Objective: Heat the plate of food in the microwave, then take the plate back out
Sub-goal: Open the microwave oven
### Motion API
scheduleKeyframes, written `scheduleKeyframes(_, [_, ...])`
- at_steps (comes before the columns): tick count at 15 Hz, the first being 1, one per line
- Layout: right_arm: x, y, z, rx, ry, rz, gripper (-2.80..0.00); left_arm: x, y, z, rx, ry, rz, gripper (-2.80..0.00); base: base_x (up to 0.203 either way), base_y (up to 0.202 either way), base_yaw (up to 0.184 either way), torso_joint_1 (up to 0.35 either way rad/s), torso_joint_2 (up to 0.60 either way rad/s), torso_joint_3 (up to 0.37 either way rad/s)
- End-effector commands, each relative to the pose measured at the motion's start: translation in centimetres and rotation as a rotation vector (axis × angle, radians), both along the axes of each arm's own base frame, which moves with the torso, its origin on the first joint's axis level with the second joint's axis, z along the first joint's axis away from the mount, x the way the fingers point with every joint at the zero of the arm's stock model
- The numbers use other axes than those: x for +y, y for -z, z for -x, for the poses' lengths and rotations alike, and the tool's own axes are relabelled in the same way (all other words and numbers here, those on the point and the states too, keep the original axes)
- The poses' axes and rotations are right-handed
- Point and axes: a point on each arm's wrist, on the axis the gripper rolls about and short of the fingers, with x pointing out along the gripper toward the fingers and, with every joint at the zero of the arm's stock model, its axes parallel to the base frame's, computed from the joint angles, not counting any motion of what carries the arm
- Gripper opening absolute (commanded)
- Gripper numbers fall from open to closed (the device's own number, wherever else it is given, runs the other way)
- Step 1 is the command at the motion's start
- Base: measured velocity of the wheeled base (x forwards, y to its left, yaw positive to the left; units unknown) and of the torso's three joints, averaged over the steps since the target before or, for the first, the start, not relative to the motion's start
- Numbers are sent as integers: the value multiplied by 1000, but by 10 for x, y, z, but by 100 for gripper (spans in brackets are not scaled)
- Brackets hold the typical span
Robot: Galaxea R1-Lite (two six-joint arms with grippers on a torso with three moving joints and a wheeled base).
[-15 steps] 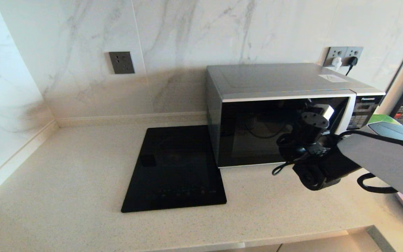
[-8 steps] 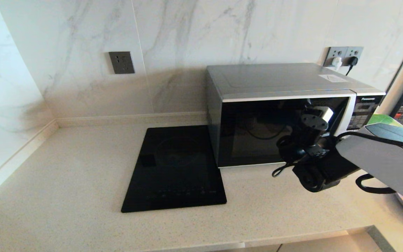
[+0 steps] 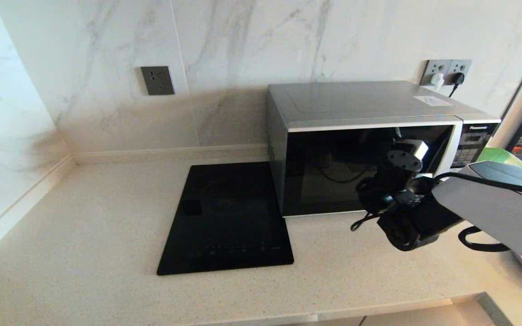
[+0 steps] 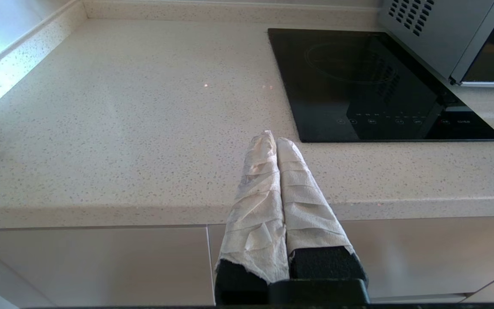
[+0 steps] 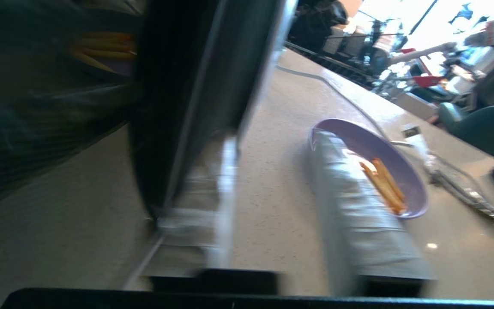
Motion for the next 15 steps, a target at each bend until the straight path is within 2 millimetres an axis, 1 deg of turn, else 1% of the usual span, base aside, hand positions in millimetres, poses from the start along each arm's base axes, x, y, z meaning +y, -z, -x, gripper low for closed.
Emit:
scheduleKeyframes(1, [0,-2,1,1,14,-3,-280,0,0,0,-1,-1,1,-280,0,0,0,0,0,0])
scheduleKeyframes(8, [1,-6,4,-24,8,-11,-280,0,0,0,-1,-2,1,-280,0,0,0,0,0,0])
scheduleKeyframes(12, [11,-19,12,-68,-19,-25,-280,0,0,0,-1,-2,1,-280,0,0,0,0,0,0])
scheduleKeyframes(15, [14,-19,22,-54,-34,-21,-280,0,0,0,-1,-2,1,-280,0,0,0,0,0,0])
